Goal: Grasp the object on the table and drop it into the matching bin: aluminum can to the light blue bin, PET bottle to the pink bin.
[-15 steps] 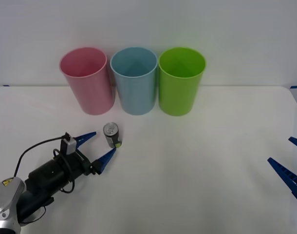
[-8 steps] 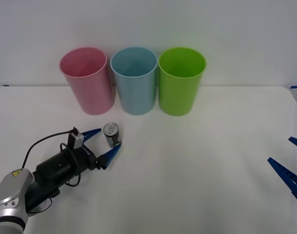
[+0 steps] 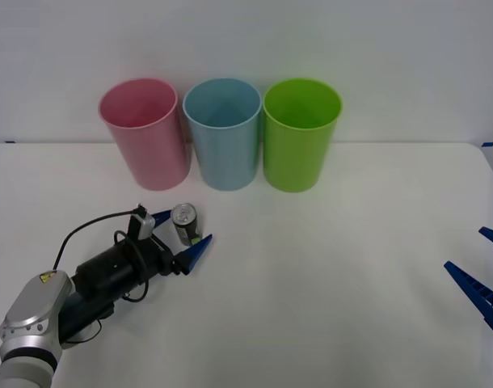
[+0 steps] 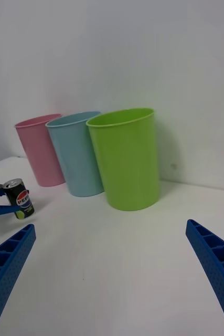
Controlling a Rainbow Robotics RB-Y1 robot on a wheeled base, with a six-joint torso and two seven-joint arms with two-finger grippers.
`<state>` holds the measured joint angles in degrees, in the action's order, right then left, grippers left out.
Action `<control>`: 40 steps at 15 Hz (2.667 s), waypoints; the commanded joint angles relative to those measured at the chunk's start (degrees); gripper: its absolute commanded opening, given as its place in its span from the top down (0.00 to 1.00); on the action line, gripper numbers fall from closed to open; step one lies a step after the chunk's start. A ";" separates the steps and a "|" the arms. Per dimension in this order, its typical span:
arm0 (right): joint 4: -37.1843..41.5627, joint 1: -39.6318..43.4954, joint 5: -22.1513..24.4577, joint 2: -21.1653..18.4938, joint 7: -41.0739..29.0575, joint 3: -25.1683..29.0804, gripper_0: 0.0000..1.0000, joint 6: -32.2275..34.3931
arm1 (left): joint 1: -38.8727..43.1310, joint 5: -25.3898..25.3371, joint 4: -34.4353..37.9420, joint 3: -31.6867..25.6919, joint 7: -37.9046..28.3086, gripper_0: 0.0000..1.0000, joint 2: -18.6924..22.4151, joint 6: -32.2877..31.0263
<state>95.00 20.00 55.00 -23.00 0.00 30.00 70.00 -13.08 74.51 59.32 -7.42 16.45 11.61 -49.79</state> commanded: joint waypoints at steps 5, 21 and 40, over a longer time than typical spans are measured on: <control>0.00 0.00 0.00 0.00 0.00 0.00 0.00 0.00 | -0.01 0.11 0.01 0.74 0.25 0.00 -0.19 0.58; 0.00 0.00 0.00 0.00 0.00 0.00 0.00 0.00 | 0.08 -1.30 0.01 0.65 1.13 1.00 -0.28 -0.13; 0.00 0.00 0.00 0.00 0.00 0.00 0.00 0.00 | 18.80 -8.15 41.05 -5.50 -25.15 1.00 6.49 -1.45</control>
<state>95.00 20.00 55.00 -23.00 0.00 30.00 70.00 5.43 66.10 98.50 -12.34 -6.62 18.04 -51.39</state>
